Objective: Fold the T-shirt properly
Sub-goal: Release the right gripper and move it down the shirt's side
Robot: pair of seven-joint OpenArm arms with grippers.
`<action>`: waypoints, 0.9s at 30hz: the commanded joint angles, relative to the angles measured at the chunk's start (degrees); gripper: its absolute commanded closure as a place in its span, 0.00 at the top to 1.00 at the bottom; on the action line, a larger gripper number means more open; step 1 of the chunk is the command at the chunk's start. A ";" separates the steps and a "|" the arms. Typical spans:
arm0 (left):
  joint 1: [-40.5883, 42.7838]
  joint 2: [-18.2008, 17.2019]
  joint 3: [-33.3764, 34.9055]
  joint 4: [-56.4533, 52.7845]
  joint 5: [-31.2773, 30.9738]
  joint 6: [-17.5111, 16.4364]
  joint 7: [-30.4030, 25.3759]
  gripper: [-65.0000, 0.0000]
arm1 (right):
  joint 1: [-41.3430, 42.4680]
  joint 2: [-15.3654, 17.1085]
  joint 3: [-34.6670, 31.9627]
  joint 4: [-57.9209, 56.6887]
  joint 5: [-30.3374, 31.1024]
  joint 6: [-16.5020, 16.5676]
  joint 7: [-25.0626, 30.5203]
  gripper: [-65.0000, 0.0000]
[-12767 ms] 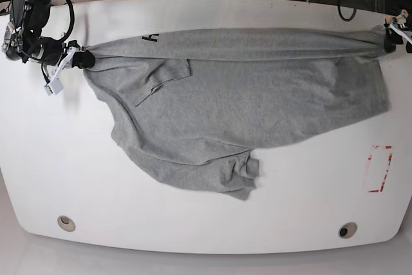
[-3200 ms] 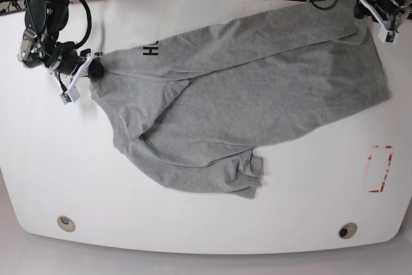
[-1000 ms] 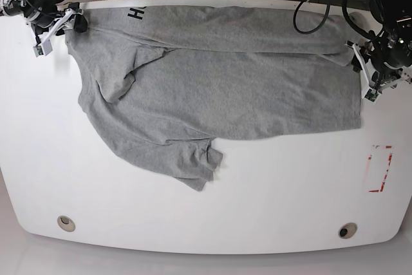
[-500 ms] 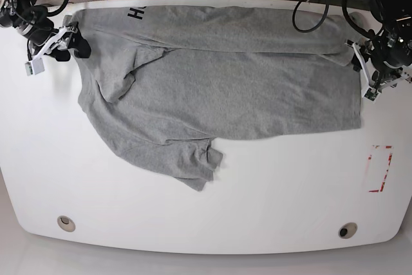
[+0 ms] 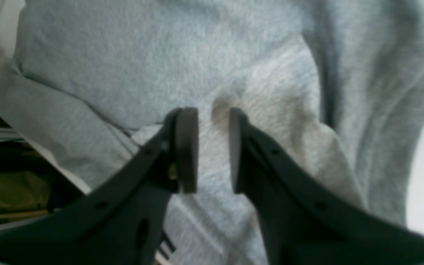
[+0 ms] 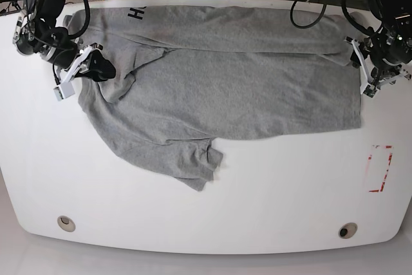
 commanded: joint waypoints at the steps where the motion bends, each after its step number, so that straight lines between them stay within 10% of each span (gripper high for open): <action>1: -0.38 -0.98 -0.31 0.87 0.02 -0.06 -0.59 0.44 | 2.09 0.79 -2.05 -1.35 -1.41 0.12 0.78 0.18; 15: -0.38 -1.06 -0.31 0.87 0.02 -0.06 -0.59 0.44 | 8.15 -7.47 -5.13 -2.67 -20.49 0.12 0.95 0.18; 27: -0.38 -1.06 -0.31 0.87 0.02 -0.06 -0.68 0.44 | 14.22 -8.44 -5.13 -3.37 -31.74 0.12 5.61 0.18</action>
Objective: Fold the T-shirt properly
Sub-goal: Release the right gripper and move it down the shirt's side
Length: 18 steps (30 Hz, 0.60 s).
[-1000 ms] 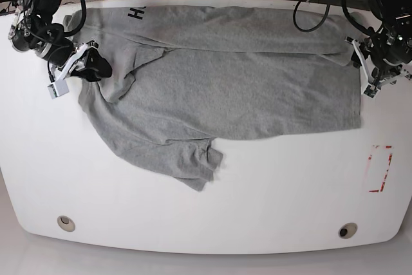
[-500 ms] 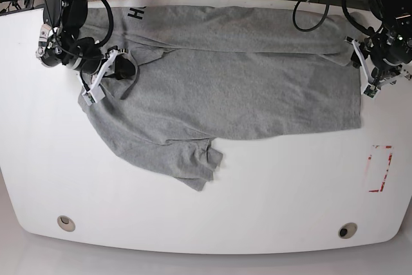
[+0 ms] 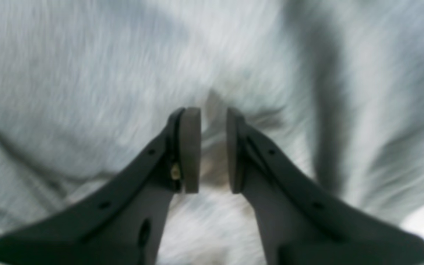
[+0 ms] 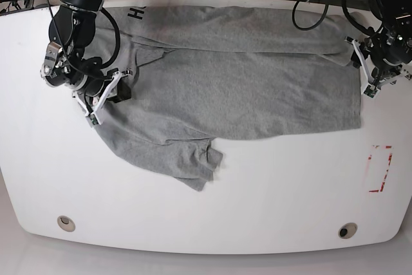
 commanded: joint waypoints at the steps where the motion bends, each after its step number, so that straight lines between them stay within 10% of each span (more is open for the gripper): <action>1: -0.42 -0.95 -0.31 0.78 -0.01 -0.06 -0.68 0.44 | 2.20 1.05 0.16 -0.55 -1.67 0.12 1.59 0.18; 18: -0.42 -0.95 -0.31 0.87 -0.01 -0.06 -0.68 0.44 | 4.92 8.08 0.51 -3.81 5.71 0.12 0.10 0.18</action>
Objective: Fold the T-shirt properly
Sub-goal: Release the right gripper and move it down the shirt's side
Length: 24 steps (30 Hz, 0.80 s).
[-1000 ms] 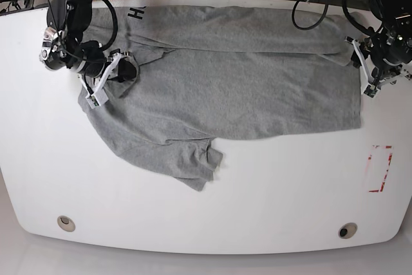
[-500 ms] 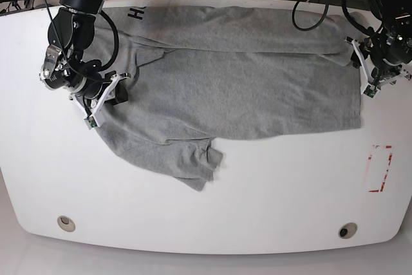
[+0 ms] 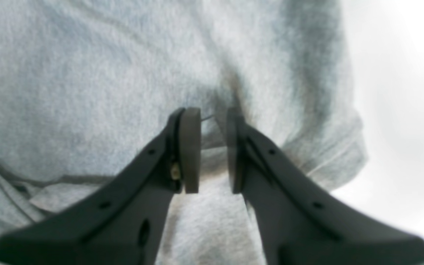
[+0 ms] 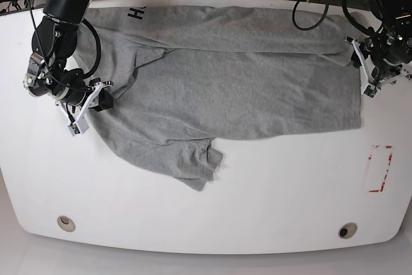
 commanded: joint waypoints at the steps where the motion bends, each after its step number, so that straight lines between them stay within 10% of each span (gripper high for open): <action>1: -0.49 -0.95 -0.40 0.89 -0.03 -0.06 -0.65 0.44 | 1.34 1.39 0.31 1.31 1.32 0.12 1.19 0.18; 6: -0.75 -0.95 -0.40 1.07 -0.03 -0.06 -0.65 0.44 | 4.07 1.57 0.31 0.96 -0.27 0.12 1.37 0.20; 13: -0.93 -0.95 -0.40 1.24 -0.11 -0.06 -0.65 0.44 | 11.36 0.07 -0.04 -5.37 -9.85 0.12 3.83 0.53; 24: -2.86 -0.78 -4.00 1.24 -0.03 -0.06 -0.65 0.44 | 23.93 0.07 -0.21 -28.14 -17.94 0.12 15.87 0.52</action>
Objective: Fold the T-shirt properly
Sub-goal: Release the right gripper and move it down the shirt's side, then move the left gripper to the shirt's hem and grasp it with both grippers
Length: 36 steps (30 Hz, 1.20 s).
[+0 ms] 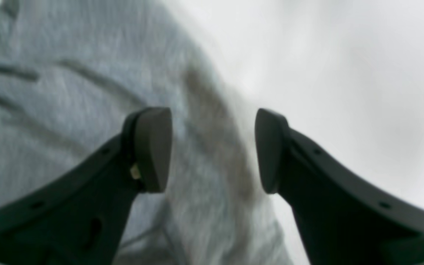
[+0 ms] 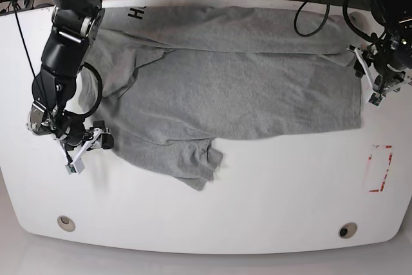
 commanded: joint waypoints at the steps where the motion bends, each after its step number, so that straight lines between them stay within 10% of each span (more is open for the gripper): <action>1: -0.57 -1.06 -2.32 0.96 0.76 -0.03 0.13 0.44 | 3.55 0.99 0.03 -4.24 -1.37 0.30 3.59 0.53; 19: -12.35 0.61 -14.36 0.17 9.99 -0.03 0.13 0.46 | 7.68 -2.61 0.03 -18.66 -5.86 0.30 15.37 0.52; 27: -21.14 1.75 -14.19 -9.50 13.07 -0.03 -0.13 0.73 | 7.68 -3.32 0.03 -18.66 -5.94 0.30 15.29 0.20; 36: -27.65 4.04 -14.10 -23.92 13.24 -0.03 -4.79 0.75 | 7.68 -3.32 0.03 -18.57 -5.94 0.30 15.02 0.18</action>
